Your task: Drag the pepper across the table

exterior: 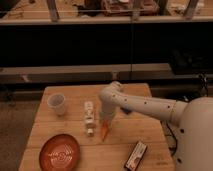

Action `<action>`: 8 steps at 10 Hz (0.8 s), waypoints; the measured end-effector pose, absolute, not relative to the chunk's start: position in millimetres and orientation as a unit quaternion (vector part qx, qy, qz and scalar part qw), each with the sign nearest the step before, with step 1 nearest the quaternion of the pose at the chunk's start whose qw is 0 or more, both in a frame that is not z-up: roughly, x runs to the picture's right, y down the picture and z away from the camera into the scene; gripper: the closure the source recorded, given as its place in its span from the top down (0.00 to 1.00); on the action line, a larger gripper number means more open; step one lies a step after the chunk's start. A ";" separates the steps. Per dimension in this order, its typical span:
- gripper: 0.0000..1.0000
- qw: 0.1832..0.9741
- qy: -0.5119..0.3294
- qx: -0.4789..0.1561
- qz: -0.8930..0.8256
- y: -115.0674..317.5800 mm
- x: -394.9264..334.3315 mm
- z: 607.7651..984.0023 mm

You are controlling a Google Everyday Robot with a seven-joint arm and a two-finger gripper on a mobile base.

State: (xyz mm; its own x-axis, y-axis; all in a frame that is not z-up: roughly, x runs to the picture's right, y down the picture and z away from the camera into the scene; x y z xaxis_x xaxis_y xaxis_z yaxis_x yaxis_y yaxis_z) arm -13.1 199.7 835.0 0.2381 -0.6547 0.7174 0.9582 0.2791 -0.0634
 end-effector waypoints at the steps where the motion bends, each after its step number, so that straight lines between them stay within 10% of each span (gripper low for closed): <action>1: 0.00 0.743 -0.295 -0.257 -0.542 199.9 -20.6 834.0; 8: 0.00 0.749 -0.299 -0.261 -0.530 216.6 4.0 821.9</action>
